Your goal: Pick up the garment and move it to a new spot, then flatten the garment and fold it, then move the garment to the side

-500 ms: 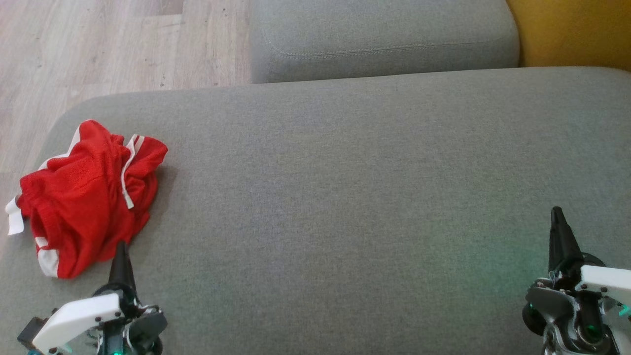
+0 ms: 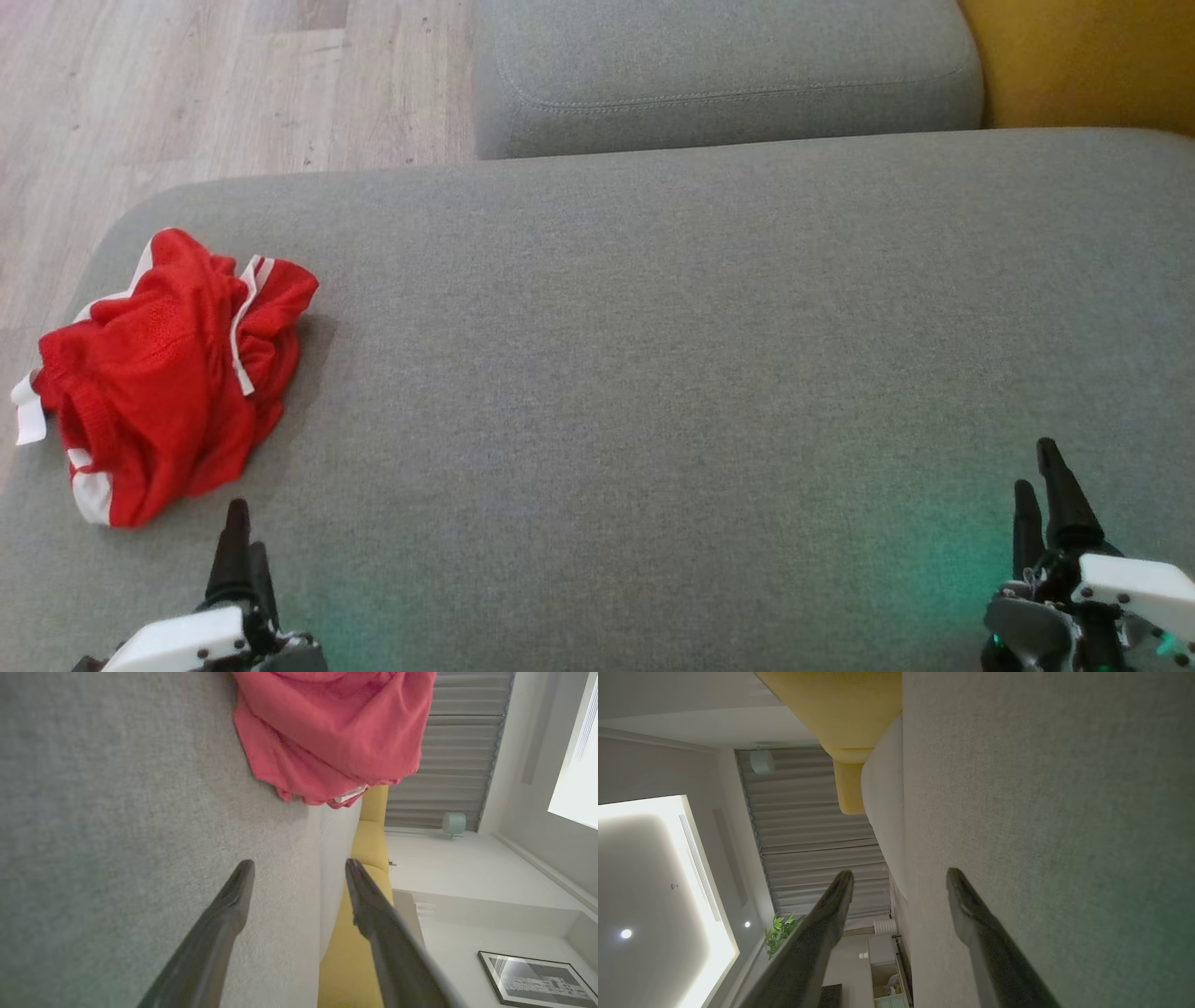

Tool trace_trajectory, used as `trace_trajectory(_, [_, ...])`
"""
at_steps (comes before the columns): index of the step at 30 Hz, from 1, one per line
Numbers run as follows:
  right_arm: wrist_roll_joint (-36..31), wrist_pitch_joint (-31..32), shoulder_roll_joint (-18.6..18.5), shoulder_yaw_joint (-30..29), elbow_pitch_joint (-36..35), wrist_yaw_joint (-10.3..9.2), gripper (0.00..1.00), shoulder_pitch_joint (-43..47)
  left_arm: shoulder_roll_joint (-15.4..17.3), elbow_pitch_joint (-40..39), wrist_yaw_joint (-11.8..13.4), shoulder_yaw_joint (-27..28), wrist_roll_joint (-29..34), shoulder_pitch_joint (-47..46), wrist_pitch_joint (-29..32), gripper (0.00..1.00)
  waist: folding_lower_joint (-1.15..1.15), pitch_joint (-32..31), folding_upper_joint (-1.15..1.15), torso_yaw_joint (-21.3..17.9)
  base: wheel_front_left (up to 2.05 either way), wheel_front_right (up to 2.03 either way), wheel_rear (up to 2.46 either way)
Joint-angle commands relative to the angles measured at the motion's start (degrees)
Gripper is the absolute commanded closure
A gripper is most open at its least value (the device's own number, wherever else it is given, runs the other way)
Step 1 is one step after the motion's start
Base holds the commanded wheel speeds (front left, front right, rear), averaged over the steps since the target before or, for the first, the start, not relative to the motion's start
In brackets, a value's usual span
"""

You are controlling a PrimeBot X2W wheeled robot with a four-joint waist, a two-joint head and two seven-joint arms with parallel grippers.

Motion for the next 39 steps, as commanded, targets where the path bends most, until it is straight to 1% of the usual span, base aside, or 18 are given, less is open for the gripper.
trace_trajectory(1, [-0.17,-0.6,-0.18,0.66,-2.0,0.03,0.0,-2.7,0.11,-1.98,-0.02,-0.47,0.46,-2.57,-0.46,0.0,0.0,-0.04,0.0,0.01,0.0,0.0,0.0])
trace_trajectory(6, [-1.3,-1.5,-0.2,1.79,-1.83,0.05,0.0,-2.96,0.12,-1.97,-0.03,-0.85,1.78,-2.72,-1.31,0.0,0.0,-0.18,0.0,0.05,0.0,0.0,0.0])
trace_trajectory(11, [-4.34,-2.34,-0.22,2.25,-1.04,0.06,0.0,-3.29,0.13,-2.23,0.09,-0.63,4.97,-2.78,-2.16,0.0,0.0,-0.35,0.0,0.11,0.0,0.0,0.0])
trace_trajectory(26, [-18.5,-4.88,-0.27,4.2,-1.63,0.12,0.0,-3.18,0.16,-4.1,2.49,-2.69,16.38,-2.64,-4.72,0.0,0.0,-0.85,0.0,0.6,0.0,0.0,0.0])
trace_trajectory(34, [-25.51,-6.23,-0.3,4.05,-1.61,0.15,0.0,-3.36,0.18,-4.81,4.25,-3.52,24.71,-2.31,-6.08,0.0,0.0,-1.15,0.0,0.71,0.0,0.0,0.0])
trace_trajectory(39, [-29.48,-7.08,-0.31,4.17,-1.47,0.16,0.0,-3.44,0.19,-5.71,4.54,-4.31,29.32,-2.29,-6.93,0.0,0.0,-1.38,0.0,0.94,0.0,0.0,0.0])
